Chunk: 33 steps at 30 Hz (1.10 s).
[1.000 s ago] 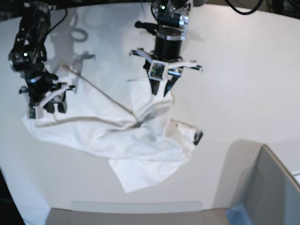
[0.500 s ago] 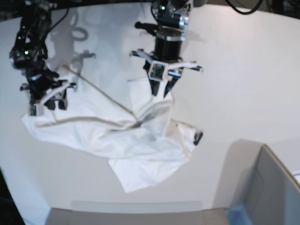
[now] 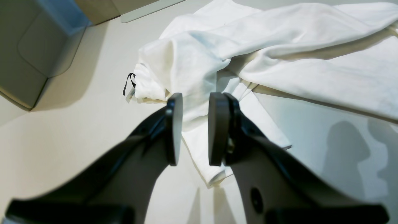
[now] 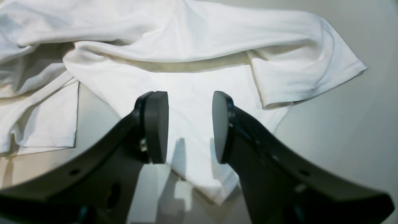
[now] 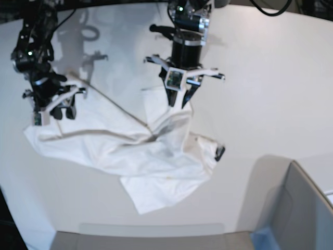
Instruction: Layout the t-shirt on the table in an organized manner, then fold the t-shirt properly
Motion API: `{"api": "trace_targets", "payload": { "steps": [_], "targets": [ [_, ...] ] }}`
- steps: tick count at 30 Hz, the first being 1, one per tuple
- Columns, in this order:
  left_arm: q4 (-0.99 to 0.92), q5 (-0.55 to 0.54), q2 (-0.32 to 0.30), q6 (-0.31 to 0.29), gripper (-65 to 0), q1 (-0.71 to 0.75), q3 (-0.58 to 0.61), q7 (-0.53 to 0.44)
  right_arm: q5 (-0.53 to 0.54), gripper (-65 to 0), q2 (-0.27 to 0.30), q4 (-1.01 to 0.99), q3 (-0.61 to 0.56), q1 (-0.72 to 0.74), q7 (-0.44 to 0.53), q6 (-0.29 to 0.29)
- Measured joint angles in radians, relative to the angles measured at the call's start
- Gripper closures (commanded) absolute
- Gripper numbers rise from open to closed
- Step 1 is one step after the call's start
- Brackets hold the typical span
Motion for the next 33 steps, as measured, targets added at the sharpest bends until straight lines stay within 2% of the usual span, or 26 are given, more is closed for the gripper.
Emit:
{"api": "trace_targets", "payload": {
  "steps": [17,22,33],
  "targets": [
    [0.000,0.000,0.000,0.000,-15.4,0.002,0.000,0.000,0.000,-24.0,0.000,0.000,-0.001,0.000,0.000,0.000],
    [0.000,0.000,0.036,0.000,-15.4,0.001,0.000,0.000,0.000,-24.0,0.000,0.000,-0.001,0.000,0.000,0.000],
    [0.000,0.000,0.035,0.000,-15.4,0.002,0.003,-0.007,0.000,-24.0,0.000,0.000,-0.004,0.000,0.000,0.000]
  ]
}}
